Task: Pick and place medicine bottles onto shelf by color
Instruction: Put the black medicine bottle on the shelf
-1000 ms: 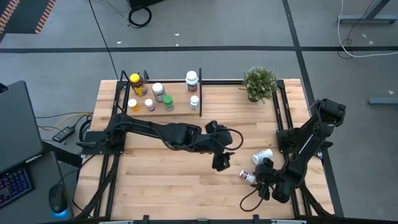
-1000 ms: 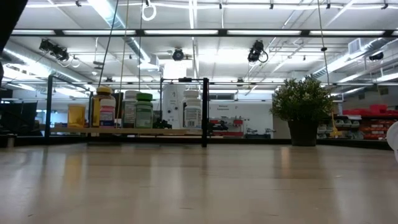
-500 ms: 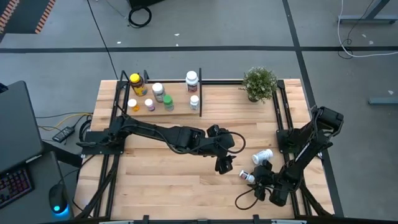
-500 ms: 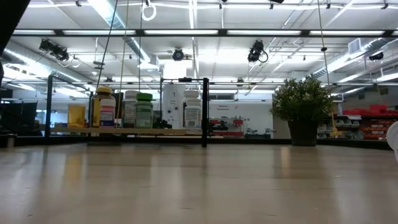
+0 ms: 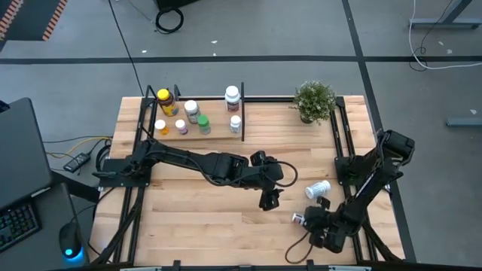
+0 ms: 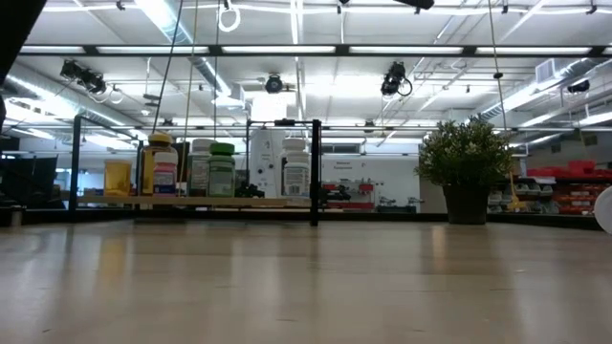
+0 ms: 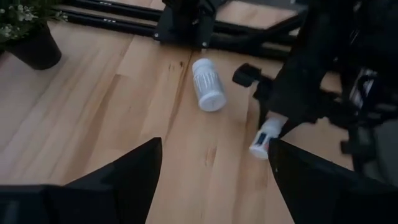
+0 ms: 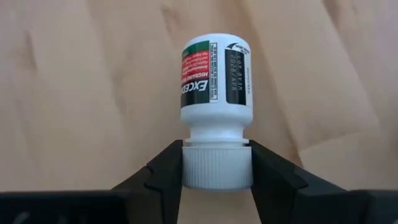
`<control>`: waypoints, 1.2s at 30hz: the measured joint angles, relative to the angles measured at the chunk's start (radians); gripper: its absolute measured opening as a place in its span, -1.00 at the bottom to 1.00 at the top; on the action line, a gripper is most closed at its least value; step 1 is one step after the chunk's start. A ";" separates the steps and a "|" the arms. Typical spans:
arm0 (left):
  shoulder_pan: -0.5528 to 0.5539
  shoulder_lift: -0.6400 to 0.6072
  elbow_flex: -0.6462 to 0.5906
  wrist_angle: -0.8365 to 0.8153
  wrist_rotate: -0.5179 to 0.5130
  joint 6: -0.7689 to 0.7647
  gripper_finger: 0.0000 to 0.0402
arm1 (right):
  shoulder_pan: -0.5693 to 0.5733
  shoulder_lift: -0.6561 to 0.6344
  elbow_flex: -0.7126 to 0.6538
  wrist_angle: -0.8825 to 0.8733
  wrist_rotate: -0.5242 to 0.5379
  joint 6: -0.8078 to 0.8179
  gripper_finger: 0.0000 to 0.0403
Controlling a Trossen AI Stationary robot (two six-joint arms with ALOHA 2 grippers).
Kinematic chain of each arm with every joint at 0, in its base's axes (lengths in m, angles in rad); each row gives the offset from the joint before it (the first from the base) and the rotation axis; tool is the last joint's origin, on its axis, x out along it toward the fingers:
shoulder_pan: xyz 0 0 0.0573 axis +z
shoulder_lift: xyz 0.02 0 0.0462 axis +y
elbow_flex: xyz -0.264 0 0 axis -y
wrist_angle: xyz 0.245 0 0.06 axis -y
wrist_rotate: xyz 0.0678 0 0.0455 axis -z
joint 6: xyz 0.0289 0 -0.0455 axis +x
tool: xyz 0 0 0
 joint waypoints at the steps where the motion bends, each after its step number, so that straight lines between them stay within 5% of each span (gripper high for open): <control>1: 0.000 0.000 0.000 -0.008 0.002 0.025 0.48 | -0.012 0.000 0.017 -0.013 -0.026 -0.029 -0.23; 9: -0.028 0.000 0.000 -0.026 0.002 0.211 0.48 | -0.166 -0.065 0.160 -0.149 -0.187 -0.149 -0.23; 26: -0.065 -0.010 0.000 -0.045 -0.051 0.199 0.48 | -0.442 -0.403 0.283 -0.162 -0.107 -0.423 -0.20; 36: -0.064 -0.010 0.000 -0.043 -0.052 0.204 0.48 | -0.483 -0.442 0.283 -0.159 -0.144 -0.448 -0.20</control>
